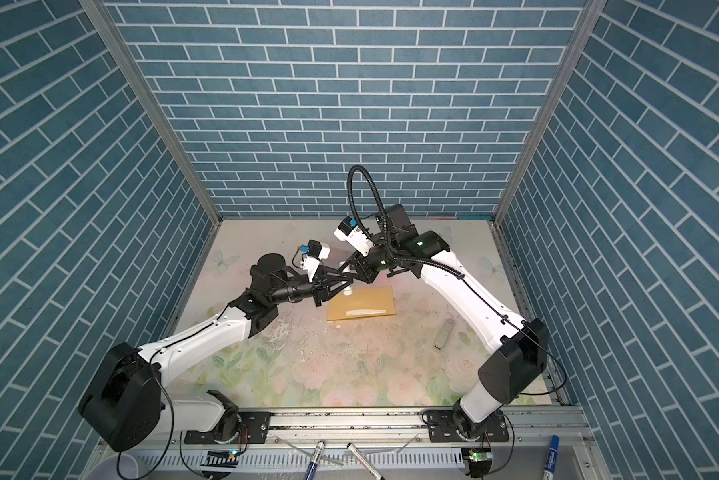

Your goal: Place the letter into the envelope and seal it

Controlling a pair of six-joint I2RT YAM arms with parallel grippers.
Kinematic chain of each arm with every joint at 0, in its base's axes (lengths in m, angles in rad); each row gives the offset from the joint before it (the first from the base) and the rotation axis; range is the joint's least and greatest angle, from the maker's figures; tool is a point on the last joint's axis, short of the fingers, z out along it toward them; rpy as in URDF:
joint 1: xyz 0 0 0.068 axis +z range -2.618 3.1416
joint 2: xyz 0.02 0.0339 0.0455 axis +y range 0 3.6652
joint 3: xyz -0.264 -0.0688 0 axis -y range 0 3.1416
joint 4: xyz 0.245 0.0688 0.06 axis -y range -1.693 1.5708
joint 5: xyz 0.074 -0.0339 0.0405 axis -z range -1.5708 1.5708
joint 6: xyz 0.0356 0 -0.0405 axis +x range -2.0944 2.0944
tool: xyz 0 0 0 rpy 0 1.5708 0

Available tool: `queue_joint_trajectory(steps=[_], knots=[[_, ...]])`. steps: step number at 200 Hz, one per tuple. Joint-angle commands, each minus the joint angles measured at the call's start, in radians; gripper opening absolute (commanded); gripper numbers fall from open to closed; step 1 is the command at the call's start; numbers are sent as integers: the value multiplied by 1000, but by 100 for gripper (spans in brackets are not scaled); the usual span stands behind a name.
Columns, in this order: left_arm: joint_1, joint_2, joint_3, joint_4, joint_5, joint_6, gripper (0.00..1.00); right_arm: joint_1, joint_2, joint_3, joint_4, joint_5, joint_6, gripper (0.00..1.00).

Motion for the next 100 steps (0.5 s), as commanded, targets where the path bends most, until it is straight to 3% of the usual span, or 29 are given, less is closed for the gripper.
queue_joint_trajectory(steps=[1, 20, 37, 67, 100], knots=[[5, 7, 27, 31, -48, -34, 2, 14, 1, 34, 30, 23, -40, 6], [5, 2, 16, 54, -91, -61, 0, 15, -23, 4, 93, 84, -17, 33], [4, -7, 3, 74, -148, -83, 0, 13, -73, -49, 171, 167, -3, 48], [0, -47, -17, 80, -339, -169, 0, 13, -214, -224, 368, 313, 32, 60], [-14, -106, 4, -4, -607, -332, 0, 14, -320, -426, 594, 352, 60, 71]])
